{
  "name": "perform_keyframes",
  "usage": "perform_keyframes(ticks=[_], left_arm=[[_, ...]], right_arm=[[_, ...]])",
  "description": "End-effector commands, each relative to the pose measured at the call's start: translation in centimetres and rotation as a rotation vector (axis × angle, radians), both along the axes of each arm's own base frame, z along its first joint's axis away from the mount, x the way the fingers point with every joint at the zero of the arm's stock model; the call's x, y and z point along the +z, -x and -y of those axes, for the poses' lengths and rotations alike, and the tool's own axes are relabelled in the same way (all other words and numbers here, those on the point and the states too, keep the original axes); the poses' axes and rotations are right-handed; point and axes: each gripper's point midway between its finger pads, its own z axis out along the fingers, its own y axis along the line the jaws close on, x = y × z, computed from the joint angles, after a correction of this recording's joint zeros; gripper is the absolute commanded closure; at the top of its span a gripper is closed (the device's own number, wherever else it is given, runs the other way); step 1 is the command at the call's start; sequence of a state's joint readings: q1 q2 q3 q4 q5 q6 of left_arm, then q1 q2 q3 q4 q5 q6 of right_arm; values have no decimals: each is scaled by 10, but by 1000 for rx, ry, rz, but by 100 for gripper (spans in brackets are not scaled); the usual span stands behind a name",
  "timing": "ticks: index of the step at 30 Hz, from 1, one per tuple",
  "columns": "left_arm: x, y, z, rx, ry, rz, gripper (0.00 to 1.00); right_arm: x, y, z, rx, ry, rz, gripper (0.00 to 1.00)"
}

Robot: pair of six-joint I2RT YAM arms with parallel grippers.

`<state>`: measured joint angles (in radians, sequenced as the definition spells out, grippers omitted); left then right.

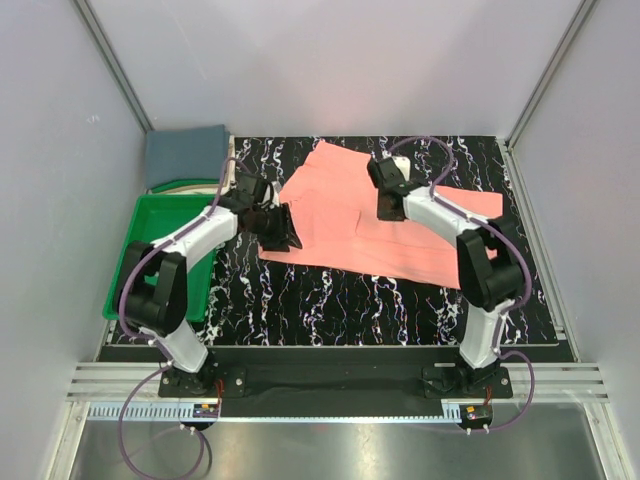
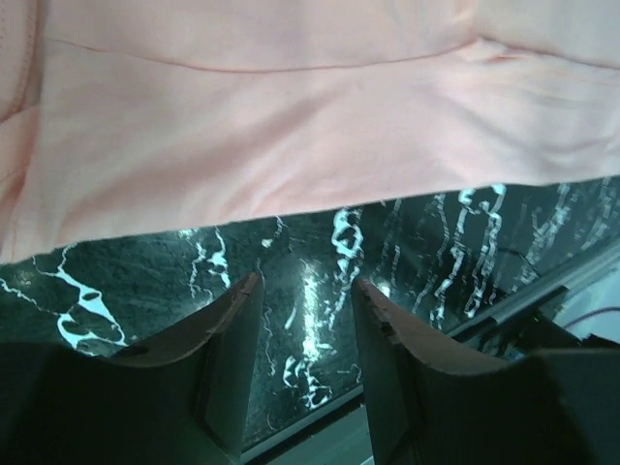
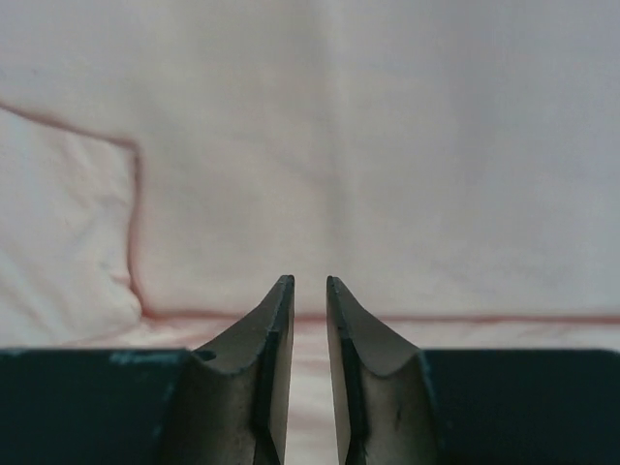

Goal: Fold and stack the t-shirts
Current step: Fold the tshirt

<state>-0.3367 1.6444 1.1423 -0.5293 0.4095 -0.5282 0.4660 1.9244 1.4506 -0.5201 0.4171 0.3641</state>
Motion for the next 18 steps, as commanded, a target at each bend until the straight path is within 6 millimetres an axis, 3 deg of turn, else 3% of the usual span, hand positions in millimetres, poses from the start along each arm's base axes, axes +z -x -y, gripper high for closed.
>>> perform_keyframes(ticks=[1, 3, 7, 10, 14, 18], left_arm=[[-15, -27, -11, 109, -83, 3, 55], [-30, -30, -12, 141, -102, -33, 55], [-55, -41, -27, 212, -202, -60, 56], [-77, -39, -43, 260, -291, -99, 57], [-103, -17, -64, 303, -391, -163, 58], [-107, 0, -86, 341, -477, -167, 58]], right_arm=[[2, 35, 0, -48, -152, -62, 74], [2, 42, 9, -80, -207, -79, 74], [-29, 68, 40, -155, -221, -172, 75], [-40, 77, 53, -203, -259, -216, 75], [-44, 89, 66, -224, -230, -229, 75], [-51, 101, 88, -313, -212, -254, 75]])
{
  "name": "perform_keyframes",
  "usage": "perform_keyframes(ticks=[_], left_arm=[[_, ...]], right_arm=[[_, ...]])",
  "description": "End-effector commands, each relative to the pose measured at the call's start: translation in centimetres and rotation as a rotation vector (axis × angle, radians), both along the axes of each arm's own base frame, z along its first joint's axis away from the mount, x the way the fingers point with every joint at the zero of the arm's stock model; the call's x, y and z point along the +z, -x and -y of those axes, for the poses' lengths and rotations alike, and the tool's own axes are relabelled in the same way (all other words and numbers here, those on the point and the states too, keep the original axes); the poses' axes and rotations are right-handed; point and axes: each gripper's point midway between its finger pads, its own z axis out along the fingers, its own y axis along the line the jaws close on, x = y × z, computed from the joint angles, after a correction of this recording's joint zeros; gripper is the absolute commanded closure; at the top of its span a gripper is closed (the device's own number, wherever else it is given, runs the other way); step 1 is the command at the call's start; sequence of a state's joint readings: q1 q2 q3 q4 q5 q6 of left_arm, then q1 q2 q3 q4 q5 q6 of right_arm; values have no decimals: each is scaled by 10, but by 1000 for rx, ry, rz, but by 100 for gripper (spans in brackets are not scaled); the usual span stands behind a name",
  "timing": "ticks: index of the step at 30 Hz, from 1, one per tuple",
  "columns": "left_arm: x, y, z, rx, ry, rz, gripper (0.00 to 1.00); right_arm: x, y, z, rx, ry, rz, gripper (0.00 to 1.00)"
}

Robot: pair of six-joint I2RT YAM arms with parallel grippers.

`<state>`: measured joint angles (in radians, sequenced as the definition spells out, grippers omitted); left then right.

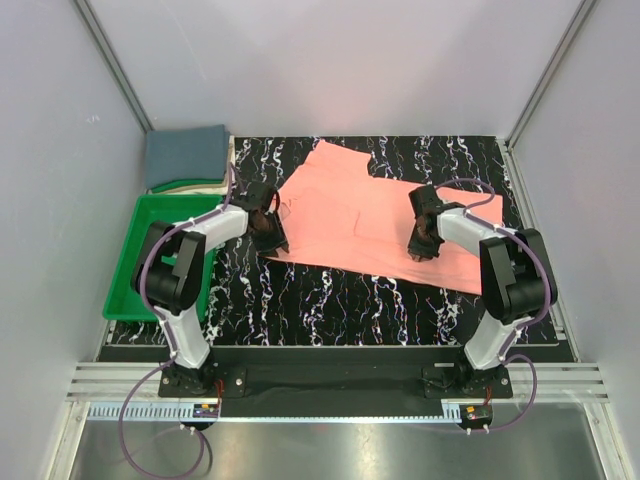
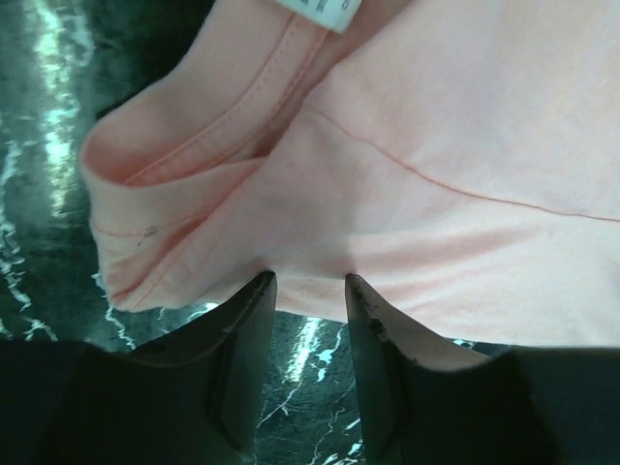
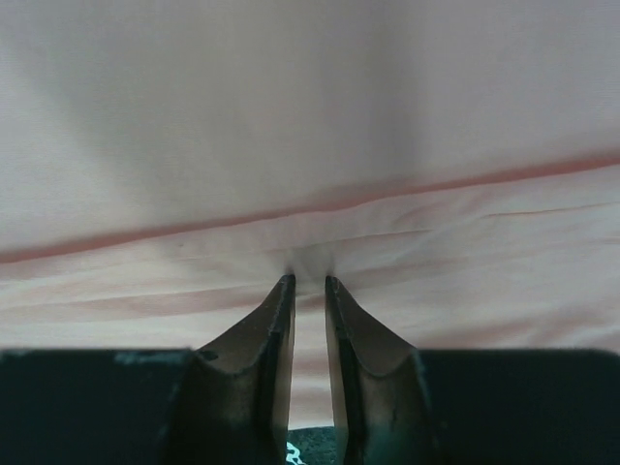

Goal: Fold and stack the t-shirts
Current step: Fold the tshirt

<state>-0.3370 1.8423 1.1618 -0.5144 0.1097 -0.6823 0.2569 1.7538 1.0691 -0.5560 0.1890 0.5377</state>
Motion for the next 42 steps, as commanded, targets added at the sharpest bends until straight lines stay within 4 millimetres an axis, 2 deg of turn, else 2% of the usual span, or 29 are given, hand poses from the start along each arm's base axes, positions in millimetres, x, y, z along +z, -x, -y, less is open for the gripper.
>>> perform_keyframes(ticks=[1, 4, 6, 7, 8, 9, 11, 12, 15, 17, 18, 19, 21, 22, 25, 26, 27, 28, 30, 31, 33, 37, 40, 42], left_arm=[[-26, 28, -50, 75, -215, -69, 58], [-3, 33, -49, 89, -158, -25, 57], [27, 25, -44, 86, -114, 59, 56], [39, 22, -38, 70, -84, 85, 54], [58, 12, -29, 38, -44, 134, 53], [66, 10, -24, 17, -22, 141, 53], [82, -1, -9, -46, 38, 172, 52], [85, -4, -4, -68, 59, 171, 52], [71, -12, 2, -96, 58, 135, 52], [54, -12, 3, -99, 54, 88, 53], [50, -10, 8, -113, 75, 69, 53], [43, -7, 10, -116, 86, 41, 53], [33, -2, 6, -104, 65, 25, 53], [30, 0, 4, -92, 58, 19, 52], [6, 19, 2, -68, 92, -59, 52], [2, 18, 7, -58, 144, -58, 51], [5, 27, 23, -72, 275, -94, 51], [-8, 42, 19, -5, 325, -162, 51], [-15, 42, 15, 24, 332, -144, 52], [-14, 44, 9, 13, 305, -124, 52], [-21, 53, -2, 34, 244, -128, 51], [-19, 71, -17, 82, 186, -105, 51], [-15, 81, -26, 96, 148, -68, 50], [-13, 85, -31, 108, 135, -53, 50]], right_arm=[[13, 5, 11, -67, -10, 21, 75], [17, 7, 16, -68, 4, 28, 75], [27, 7, 17, -72, 2, 49, 74], [34, 5, 16, -75, -6, 64, 73], [38, 6, 16, -77, -11, 65, 73], [49, 1, 14, -81, -25, 94, 72], [57, 1, 6, -88, -71, 107, 71], [62, -1, 2, -88, -96, 117, 71], [58, -3, -14, -99, -186, 101, 71], [51, -9, -14, -113, -200, 92, 71], [40, -10, -10, -111, -210, 68, 71], [36, -16, 11, -155, -223, 71, 72], [27, -15, 27, -204, -283, 34, 72], [28, -15, 29, -210, -322, 26, 73], [29, -7, 38, -217, -270, 19, 73], [31, -4, 38, -215, -268, 22, 72], [29, -2, 41, -209, -257, 18, 72], [28, 1, 43, -209, -243, 8, 71], [27, 1, 49, -208, -204, 3, 71], [26, 1, 60, -235, -196, -3, 70], [22, 3, 65, -241, -186, -20, 70], [20, 14, 60, -209, -220, -4, 71], [20, 27, 81, -240, -116, 17, 70], [21, 30, 79, -239, -139, 12, 70]])
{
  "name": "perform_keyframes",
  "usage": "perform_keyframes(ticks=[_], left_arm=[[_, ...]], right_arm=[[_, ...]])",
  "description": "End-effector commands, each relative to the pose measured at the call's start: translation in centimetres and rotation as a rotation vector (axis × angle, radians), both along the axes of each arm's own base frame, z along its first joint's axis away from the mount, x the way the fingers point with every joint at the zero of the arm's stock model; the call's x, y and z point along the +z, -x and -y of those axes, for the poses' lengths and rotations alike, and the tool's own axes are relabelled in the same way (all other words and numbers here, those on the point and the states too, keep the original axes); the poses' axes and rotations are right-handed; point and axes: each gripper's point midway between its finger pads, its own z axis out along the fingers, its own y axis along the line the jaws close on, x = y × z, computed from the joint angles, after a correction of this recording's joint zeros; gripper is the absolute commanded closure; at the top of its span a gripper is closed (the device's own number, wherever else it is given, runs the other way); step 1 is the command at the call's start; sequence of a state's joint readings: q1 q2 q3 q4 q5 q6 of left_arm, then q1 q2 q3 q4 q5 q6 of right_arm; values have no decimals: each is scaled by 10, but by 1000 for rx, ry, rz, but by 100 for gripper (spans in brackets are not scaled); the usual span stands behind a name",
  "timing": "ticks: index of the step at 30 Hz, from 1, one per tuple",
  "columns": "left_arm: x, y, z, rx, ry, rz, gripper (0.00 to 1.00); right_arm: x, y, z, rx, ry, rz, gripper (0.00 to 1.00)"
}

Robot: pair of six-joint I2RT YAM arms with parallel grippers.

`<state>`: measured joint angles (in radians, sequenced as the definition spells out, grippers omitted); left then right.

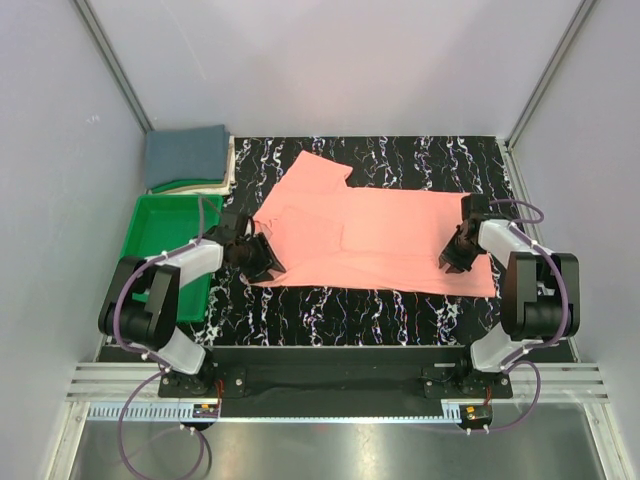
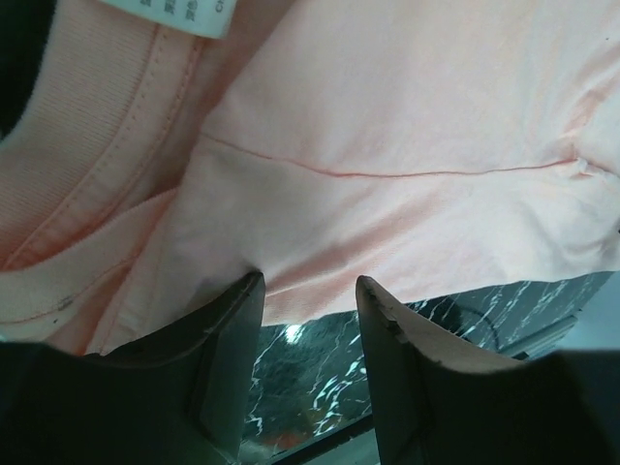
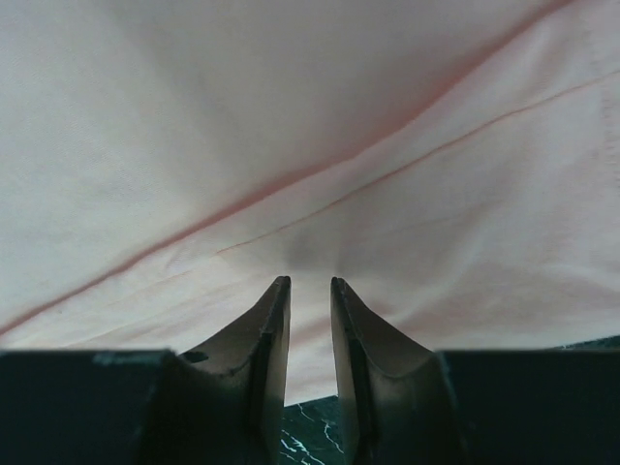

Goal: Fold and stack the t-shirts
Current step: Fold the tshirt

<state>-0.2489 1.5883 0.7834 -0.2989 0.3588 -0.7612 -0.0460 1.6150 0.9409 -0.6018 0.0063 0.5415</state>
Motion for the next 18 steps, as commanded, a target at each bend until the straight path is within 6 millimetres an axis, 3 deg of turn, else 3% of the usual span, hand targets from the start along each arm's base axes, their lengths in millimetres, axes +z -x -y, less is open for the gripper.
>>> perform_keyframes(ticks=[1, 5, 6, 7, 10, 12, 14, 15, 18], left_arm=[[-14, 27, -26, 48, -131, -45, 49], [9, 16, -40, 33, -216, 12, 44], [29, -2, -43, 21, -251, 77, 43], [33, 0, -52, 22, -300, 59, 42], [69, -28, -64, 35, -367, 131, 41], [105, -53, -55, 2, -333, 241, 40], [128, -73, -50, -24, -324, 310, 39], [147, -94, -47, -41, -331, 370, 38], [165, -134, -39, -77, -303, 424, 39]], right_arm=[[16, -5, 7, 13, 24, 66, 70], [19, -3, 9, 3, 34, 68, 69], [20, -2, 11, -3, 38, 63, 69], [22, -3, 12, -7, 42, 67, 69], [32, -11, 20, -34, 78, 84, 69], [54, -29, 21, -38, 80, 143, 69], [82, -51, 23, -22, 89, 245, 68], [95, -67, 23, -7, 96, 316, 68], [124, -100, 22, 53, 97, 419, 63]])
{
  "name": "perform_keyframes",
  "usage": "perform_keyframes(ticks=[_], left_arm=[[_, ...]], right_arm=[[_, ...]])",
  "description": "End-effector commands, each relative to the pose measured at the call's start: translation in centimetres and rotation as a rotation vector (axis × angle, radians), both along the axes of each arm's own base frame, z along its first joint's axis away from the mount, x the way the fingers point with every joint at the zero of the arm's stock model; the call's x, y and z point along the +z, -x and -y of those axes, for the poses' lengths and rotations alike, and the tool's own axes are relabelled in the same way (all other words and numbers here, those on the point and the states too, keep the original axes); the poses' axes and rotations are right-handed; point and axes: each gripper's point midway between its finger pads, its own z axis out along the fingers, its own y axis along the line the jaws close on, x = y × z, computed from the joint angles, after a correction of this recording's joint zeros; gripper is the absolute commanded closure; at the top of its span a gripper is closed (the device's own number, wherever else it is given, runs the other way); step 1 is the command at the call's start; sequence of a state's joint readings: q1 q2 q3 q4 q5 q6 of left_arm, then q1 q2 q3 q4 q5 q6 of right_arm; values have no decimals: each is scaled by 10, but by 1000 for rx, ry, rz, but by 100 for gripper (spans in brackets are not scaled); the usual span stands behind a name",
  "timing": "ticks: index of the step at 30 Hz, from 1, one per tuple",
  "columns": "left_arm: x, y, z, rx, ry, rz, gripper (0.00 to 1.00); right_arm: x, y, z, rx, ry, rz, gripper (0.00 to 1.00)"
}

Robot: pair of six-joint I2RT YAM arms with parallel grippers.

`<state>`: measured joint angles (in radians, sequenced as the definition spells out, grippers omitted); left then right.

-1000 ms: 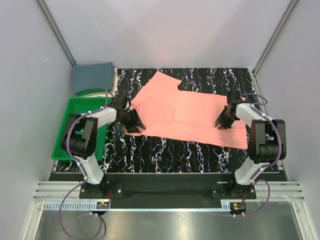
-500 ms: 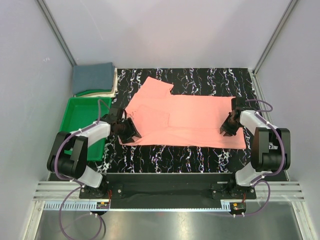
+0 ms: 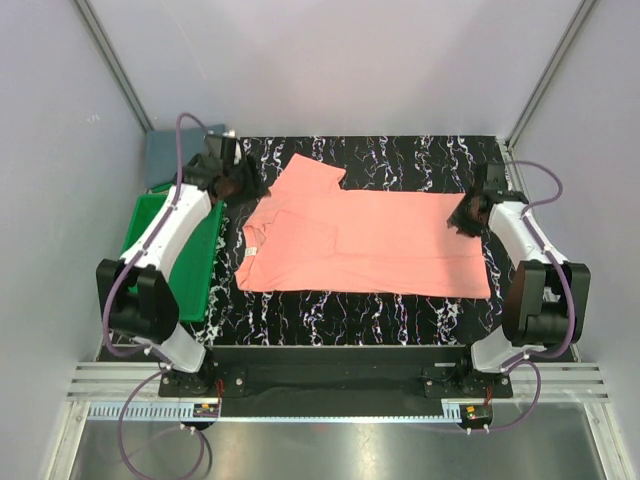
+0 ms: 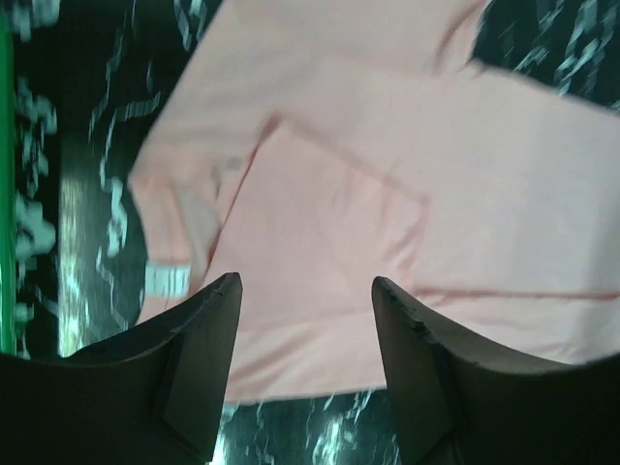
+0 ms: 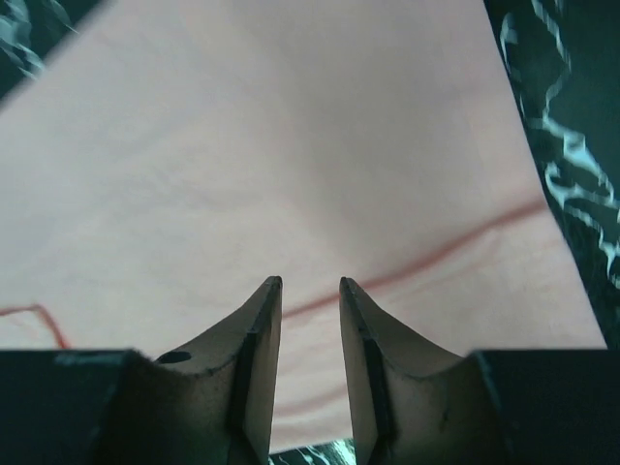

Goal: Fold and stack the t-shirts
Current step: Fold the tshirt

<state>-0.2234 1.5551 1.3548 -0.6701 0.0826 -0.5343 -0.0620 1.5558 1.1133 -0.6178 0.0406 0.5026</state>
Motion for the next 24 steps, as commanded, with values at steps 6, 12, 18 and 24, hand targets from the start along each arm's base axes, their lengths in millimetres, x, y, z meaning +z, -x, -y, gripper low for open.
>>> perform_keyframes(ticks=[6, 12, 18, 24], left_arm=[[0, -107, -6, -107, 17, 76, 46], [-58, -143, -2, -116, 18, -7, 45], [-90, -174, 5, -101, 81, -42, 44], [-115, -184, 8, -112, 86, -63, 43]], right_arm=[[78, -105, 3, 216, 81, 283, 60], [68, -139, 19, 294, 74, 314, 55], [62, -165, 35, 394, 55, 329, 57], [28, -177, 45, 512, 70, 283, 57]])
